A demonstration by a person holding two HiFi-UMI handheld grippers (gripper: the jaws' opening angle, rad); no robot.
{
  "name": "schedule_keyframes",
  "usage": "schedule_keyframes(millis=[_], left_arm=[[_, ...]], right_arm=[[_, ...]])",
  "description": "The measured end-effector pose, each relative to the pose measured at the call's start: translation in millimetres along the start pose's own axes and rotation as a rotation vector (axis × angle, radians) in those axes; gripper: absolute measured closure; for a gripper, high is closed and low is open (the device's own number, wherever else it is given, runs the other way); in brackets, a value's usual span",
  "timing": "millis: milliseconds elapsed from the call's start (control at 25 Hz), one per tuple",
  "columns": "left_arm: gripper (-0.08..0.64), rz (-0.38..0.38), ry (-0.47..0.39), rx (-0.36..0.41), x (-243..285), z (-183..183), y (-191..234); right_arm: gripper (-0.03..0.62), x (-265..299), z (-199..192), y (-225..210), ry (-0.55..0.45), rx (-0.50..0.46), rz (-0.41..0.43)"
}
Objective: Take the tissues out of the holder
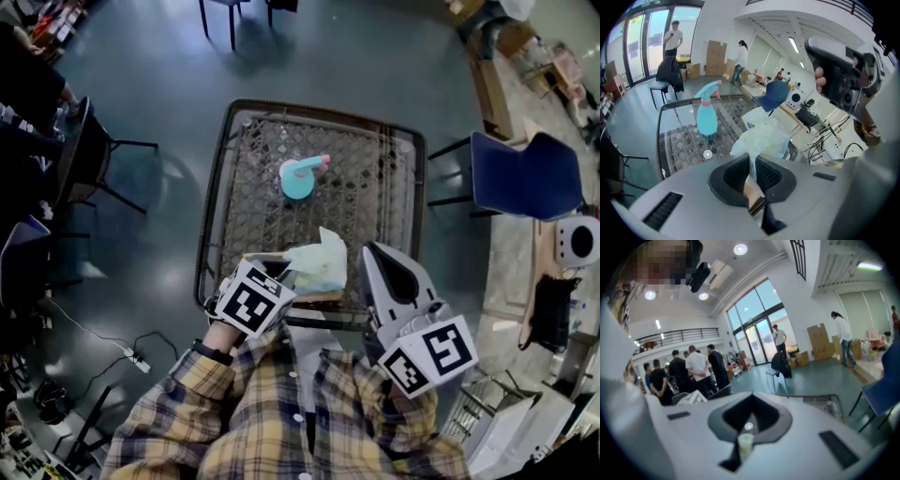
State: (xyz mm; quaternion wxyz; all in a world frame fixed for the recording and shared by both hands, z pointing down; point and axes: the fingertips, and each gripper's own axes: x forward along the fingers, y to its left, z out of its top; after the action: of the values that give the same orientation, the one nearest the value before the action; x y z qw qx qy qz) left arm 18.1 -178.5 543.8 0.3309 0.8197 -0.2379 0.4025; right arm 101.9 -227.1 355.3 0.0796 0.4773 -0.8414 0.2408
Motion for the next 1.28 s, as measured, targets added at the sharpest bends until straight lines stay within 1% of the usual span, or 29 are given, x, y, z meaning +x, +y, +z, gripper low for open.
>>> schedule_keyframes(millis=[160,360,560,680,880,1280], left_arm=[[0.535,0.028,-0.085,0.029,-31,33,5],[0.535,0.064,-0.192,0.048,-70,63,7],[0.535,0.108,-0.323,0.052,-104,89,3],[0.535,0.131,-0.38,0.051,-118,98,1],[0.535,0.144,-0.426,0.053,-130,105,1],[0.535,0.149,-0.456,0.058,-135,116,-1]], right_arm=[[0.583,0,4,3,-0.006,-0.024,0.001],[0.583,-1,6,6,-0.007,-0.04,-0.01],[0.583,-1,6,6,-0.012,-0.06,-0.022],[0.583,-2,6,5,-0.014,-0.062,-0.025],[0.583,1,8,8,-0.013,-0.068,-0.028],[0.583,5,20,12,-0.033,-0.093,-0.021]])
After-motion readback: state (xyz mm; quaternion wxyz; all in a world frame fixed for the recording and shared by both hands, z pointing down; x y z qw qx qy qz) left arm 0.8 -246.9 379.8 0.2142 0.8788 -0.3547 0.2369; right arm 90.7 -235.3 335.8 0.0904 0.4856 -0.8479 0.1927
